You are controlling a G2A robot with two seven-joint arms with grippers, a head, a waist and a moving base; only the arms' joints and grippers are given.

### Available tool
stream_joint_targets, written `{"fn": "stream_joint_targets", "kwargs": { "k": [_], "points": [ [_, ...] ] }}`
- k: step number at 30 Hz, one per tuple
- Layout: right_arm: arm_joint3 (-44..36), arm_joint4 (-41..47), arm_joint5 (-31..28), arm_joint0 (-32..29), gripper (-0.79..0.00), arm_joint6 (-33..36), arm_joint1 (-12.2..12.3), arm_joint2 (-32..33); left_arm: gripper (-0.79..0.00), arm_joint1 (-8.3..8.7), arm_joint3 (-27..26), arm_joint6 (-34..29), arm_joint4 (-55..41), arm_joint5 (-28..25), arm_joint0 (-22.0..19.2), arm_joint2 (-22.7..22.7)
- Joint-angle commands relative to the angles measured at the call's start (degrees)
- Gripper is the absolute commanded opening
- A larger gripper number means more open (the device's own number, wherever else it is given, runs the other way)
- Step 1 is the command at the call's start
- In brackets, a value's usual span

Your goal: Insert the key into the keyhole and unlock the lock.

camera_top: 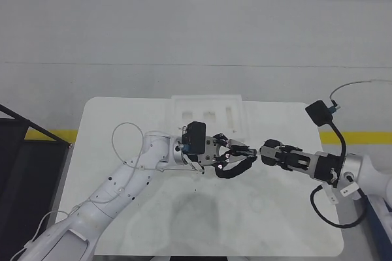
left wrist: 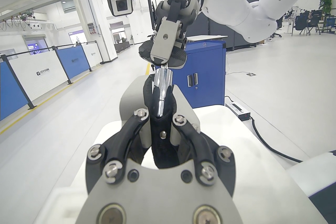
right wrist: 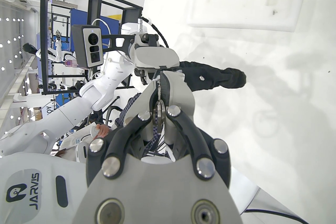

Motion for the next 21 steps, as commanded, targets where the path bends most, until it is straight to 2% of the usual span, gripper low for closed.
{"fn": "stream_joint_targets", "kwargs": {
  "k": [1, 8, 13, 21],
  "points": [
    [0.21, -0.79, -0.44, -0.15, -0.785, 0.84, 0.14, 0.25, -0.785, 0.14, 0.03, -0.44, 0.29, -0.86, -0.1, -0.41],
    [1.15, -2.42, -3.33, -1.61, -0.785, 1.46, 0.42, 1.52, -0.785, 1.38, -2.26, -2.63, -0.18, -5.6, 0.37, -4.04],
    [3.63, -4.71, -8.26, -3.58, -0.785, 0.8, 0.48, 0.97, -0.785, 2.99, -4.48, -4.15, 0.97, -5.98, 1.25, -4.82],
    [6.28, -10.05, -14.29, -5.5, -0.785, 0.51, 0.42, -3.22, -0.785, 6.37, -3.96, 2.09, 3.61, -5.98, 1.05, -2.23]
  ]
}}
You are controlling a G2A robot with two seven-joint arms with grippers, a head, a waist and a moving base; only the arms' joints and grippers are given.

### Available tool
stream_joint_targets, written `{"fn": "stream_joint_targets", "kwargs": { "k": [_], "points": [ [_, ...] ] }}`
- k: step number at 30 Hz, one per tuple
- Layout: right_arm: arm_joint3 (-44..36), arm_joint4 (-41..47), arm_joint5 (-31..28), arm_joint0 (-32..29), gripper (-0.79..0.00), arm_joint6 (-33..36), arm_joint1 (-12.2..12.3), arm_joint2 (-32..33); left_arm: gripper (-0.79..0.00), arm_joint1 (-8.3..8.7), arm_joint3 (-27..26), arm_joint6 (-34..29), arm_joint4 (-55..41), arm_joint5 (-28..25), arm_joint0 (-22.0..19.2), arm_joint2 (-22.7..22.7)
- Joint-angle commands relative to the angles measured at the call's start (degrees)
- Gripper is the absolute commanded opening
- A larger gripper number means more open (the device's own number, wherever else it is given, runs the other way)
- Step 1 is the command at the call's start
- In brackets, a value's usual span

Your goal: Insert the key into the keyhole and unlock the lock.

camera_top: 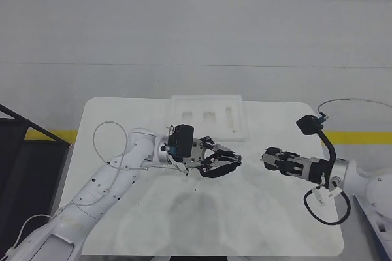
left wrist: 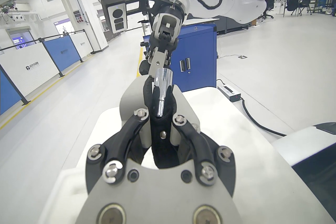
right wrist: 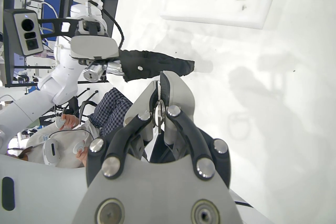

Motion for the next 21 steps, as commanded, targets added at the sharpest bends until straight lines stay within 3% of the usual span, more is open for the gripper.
{"fn": "stream_joint_targets", "kwargs": {
  "k": [1, 6, 21],
  "points": [
    [0.48, -0.81, -0.84, -0.15, -0.785, -0.69, -0.12, -1.4, -0.785, 0.84, 0.46, 1.97, 0.75, 0.0, -0.19, 0.71],
    [2.71, -2.96, -2.83, -0.6, -0.785, -3.28, -0.61, -5.65, -0.785, 3.54, -0.2, 3.75, 1.14, 0.0, -0.63, 1.36],
    [11.16, -5.71, -4.33, 2.12, -0.785, -8.71, -2.78, -17.04, -0.785, 14.29, -3.01, 3.76, -4.82, 0.0, -0.37, 3.34]
  ]
}}
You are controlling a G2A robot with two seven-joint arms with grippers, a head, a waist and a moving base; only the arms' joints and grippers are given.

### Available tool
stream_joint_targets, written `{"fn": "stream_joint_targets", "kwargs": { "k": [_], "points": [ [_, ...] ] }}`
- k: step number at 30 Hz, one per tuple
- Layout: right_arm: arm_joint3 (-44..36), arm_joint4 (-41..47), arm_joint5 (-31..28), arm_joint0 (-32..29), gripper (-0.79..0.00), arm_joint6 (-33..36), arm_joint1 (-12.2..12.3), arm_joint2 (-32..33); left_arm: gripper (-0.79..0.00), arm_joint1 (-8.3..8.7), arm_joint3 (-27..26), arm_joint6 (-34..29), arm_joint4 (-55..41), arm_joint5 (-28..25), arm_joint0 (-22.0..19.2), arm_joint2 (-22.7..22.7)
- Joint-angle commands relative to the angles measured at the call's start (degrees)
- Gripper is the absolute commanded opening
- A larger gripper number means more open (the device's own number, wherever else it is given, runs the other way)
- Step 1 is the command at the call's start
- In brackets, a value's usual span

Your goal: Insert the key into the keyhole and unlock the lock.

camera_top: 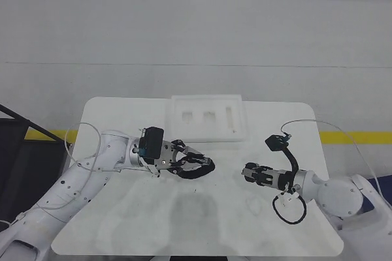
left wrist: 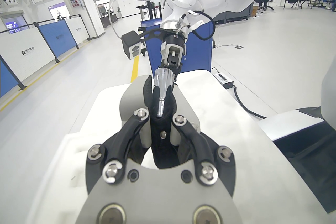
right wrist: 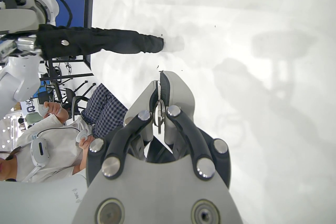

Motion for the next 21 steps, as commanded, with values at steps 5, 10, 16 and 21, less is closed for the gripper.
{"fn": "stream_joint_targets", "kwargs": {
  "k": [5, 10, 16, 21],
  "points": [
    [3.37, -2.57, 0.13, 1.96, -0.785, -1.0, -0.92, -4.01, -0.785, 3.53, -2.14, 0.0, -2.73, 0.0, 0.68, 0.56],
    [6.59, -3.66, -0.24, 3.22, -0.69, -1.85, -1.64, -6.19, -0.785, 5.97, -4.52, 0.0, -5.29, 0.0, 1.46, 0.8],
    [9.14, -3.09, -0.87, 4.23, -0.326, -2.4, -2.26, -6.98, -0.785, 8.26, -6.25, 0.01, -6.25, 0.0, 2.14, 0.12],
    [9.05, -0.09, -1.28, 4.06, -0.062, -3.42, -2.37, -4.72, -0.785, 9.35, -6.88, 0.01, -6.06, 0.0, 2.21, 0.38]
  ]
}}
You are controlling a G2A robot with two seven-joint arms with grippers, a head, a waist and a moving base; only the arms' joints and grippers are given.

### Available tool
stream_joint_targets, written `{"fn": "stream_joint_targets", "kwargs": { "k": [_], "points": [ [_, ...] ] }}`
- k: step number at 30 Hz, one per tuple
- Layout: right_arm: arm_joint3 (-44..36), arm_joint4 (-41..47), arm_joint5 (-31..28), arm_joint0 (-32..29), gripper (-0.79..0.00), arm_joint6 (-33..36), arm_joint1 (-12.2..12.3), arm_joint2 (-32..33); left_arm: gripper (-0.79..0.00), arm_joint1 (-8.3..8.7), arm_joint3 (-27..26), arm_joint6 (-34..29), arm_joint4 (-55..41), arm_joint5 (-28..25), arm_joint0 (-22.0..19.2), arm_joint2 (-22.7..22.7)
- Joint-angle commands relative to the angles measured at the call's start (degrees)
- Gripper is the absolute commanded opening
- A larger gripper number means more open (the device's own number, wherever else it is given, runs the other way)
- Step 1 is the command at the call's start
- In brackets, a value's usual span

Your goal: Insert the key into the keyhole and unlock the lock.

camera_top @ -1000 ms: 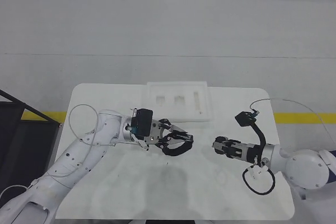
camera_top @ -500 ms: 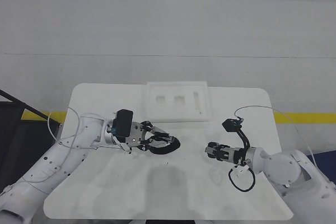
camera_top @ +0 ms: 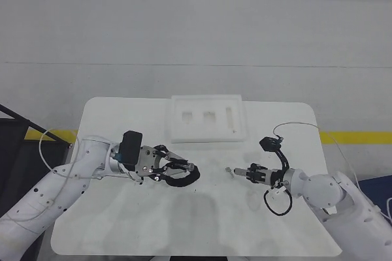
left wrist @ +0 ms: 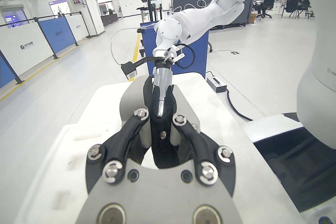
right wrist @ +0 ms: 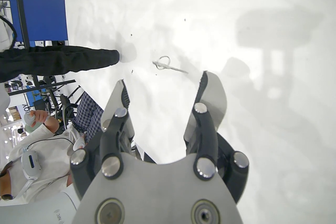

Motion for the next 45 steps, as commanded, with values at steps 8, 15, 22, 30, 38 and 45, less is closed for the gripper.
{"fn": "stream_joint_targets", "kwargs": {
  "k": [8, 15, 22, 30, 38, 45],
  "points": [
    [-6.17, 5.3, -6.55, -2.28, -0.305, 4.35, 0.95, 7.58, -0.785, 0.43, 0.29, 1.25, -0.11, 1.25, -0.79, 2.03],
    [-10.46, 6.13, -13.75, -2.83, -0.785, 8.71, 1.49, 11.27, -0.785, -0.47, 1.69, 2.7, 1.72, 2.71, -2.75, 5.0],
    [-11.12, 7.2, -14.98, -3.04, -0.785, 8.86, 1.57, 12.44, -0.785, -1.77, 2.65, 4.35, 2.33, 4.36, -4.91, 7.46],
    [-13.57, 8.83, -17.06, -3.04, -0.785, 6.19, 1.15, 11.49, -0.785, -2.82, 2.48, 5.67, 3.11, 5.68, -5.85, 8.91],
    [-14.67, 9.56, -16.56, -0.77, -0.785, 2.42, -0.02, 6.62, -0.785, -4.16, 2.47, 6.16, 3.36, 6.18, -6.23, 10.64],
    [-15.17, 10.93, -15.11, 0.58, -0.785, 1.03, -0.85, 3.87, -0.785, -5.32, 2.83, 6.39, 3.53, 6.4, -6.91, 11.49]
  ]
}}
